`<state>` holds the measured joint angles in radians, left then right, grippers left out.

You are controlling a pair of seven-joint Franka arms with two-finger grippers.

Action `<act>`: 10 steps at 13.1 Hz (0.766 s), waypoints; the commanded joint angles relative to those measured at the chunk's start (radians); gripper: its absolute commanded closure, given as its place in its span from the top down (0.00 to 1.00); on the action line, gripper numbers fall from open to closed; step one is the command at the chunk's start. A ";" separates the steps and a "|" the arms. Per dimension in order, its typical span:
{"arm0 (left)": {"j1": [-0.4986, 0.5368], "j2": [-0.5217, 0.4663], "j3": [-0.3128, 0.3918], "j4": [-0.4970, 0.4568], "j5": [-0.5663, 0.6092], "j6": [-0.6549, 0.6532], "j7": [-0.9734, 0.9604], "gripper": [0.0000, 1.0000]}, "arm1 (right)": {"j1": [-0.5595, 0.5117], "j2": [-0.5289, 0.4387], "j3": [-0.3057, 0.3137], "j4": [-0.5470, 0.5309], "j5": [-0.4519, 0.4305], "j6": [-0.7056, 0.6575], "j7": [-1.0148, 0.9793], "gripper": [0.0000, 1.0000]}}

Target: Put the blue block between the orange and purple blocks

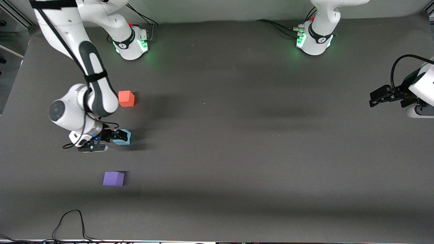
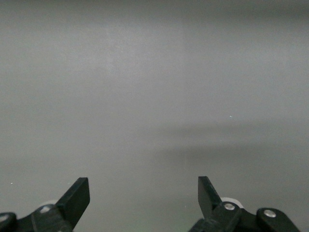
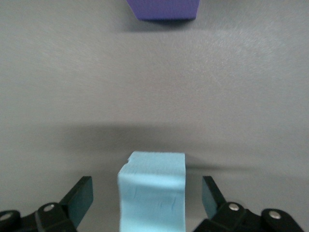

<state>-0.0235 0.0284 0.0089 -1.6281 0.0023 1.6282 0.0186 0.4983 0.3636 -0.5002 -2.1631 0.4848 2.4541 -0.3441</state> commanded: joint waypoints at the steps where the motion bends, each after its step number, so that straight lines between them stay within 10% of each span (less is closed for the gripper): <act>1: 0.002 -0.007 -0.003 -0.010 0.007 0.018 0.000 1.00 | 0.011 -0.159 -0.067 -0.001 -0.056 -0.139 -0.030 1.00; 10: 0.002 -0.007 -0.003 -0.010 0.007 0.018 0.000 1.00 | 0.016 -0.465 -0.080 0.343 -0.367 -0.745 0.293 1.00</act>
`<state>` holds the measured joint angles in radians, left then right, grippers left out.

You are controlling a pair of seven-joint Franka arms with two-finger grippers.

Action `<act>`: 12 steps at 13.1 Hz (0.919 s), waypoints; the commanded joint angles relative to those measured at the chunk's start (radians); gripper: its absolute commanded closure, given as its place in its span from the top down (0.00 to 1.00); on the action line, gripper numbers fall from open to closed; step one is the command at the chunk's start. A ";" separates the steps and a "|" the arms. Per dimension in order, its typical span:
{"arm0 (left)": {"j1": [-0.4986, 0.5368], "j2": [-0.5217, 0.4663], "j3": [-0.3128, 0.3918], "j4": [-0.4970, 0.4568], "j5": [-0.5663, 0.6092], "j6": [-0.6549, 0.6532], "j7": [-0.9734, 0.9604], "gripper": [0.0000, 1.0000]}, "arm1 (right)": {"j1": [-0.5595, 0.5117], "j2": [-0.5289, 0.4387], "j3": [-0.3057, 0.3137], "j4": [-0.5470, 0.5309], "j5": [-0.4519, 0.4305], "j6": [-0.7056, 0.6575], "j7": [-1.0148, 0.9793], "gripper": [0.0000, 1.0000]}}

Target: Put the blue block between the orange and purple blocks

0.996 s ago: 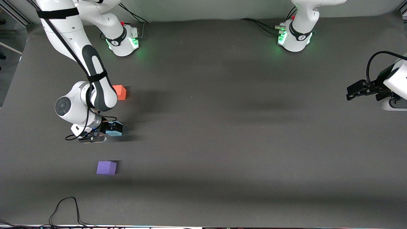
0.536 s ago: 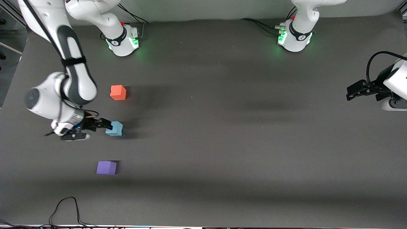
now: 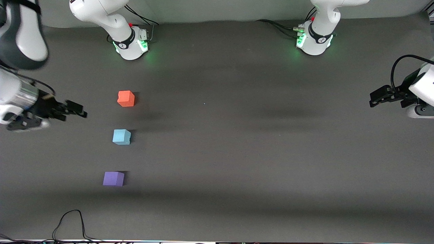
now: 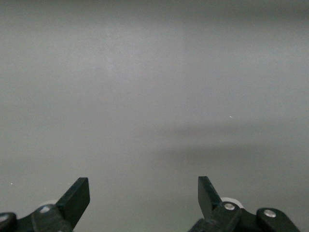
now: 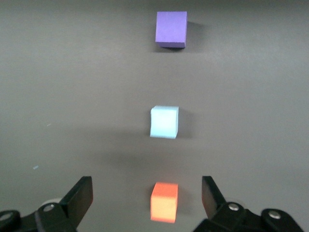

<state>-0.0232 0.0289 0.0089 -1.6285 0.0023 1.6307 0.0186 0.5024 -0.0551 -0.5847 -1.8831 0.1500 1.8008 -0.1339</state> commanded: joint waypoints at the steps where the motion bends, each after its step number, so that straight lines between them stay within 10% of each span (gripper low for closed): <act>1: 0.002 -0.007 -0.003 -0.010 0.007 0.015 0.000 1.00 | 0.011 -0.063 0.014 0.103 -0.032 -0.156 0.112 1.00; 4: 0.002 -0.007 -0.003 -0.010 0.007 0.015 0.000 1.00 | -0.040 -0.110 0.095 0.134 -0.049 -0.205 0.140 1.00; 8: 0.002 -0.007 -0.003 -0.010 0.007 0.015 0.000 1.00 | -0.395 -0.140 0.495 0.101 -0.052 -0.202 0.204 1.00; 12: 0.002 -0.007 -0.003 -0.010 0.007 0.015 0.000 1.00 | -0.493 -0.135 0.609 0.076 -0.052 -0.190 0.218 1.00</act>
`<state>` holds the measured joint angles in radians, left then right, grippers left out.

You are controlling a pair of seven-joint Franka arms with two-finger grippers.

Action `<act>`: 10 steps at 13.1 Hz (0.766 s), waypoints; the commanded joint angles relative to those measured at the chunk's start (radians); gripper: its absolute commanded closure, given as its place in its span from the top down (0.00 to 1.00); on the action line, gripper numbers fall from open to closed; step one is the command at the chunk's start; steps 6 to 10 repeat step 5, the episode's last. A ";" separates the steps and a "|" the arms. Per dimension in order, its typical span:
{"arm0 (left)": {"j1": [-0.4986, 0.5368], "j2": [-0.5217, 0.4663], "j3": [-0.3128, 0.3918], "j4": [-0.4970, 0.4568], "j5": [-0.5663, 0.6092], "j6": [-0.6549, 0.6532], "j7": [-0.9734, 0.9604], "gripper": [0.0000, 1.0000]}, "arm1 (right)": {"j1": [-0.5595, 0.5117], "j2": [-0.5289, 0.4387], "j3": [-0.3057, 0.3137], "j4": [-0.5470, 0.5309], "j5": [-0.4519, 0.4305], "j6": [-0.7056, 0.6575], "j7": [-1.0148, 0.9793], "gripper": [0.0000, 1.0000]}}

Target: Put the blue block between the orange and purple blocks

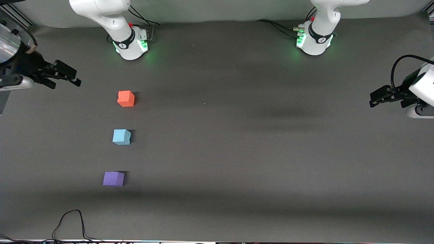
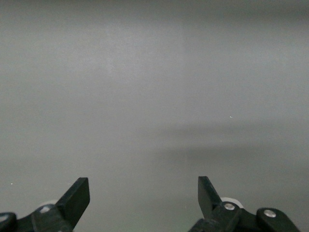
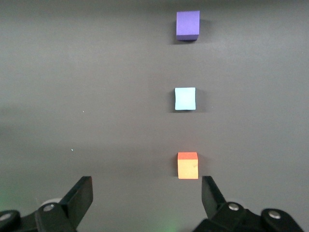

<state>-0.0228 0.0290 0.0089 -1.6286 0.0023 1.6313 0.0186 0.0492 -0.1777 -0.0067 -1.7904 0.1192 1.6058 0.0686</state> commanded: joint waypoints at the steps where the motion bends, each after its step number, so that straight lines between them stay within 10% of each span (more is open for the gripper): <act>1: 0.001 -0.008 -0.003 -0.010 0.005 0.015 0.000 1.00 | -0.054 -0.011 0.043 -0.018 -0.021 0.003 0.016 1.00; 10: 0.001 -0.008 -0.003 -0.010 0.007 0.015 0.000 1.00 | -0.080 -0.009 0.056 -0.018 -0.024 -0.004 0.010 1.00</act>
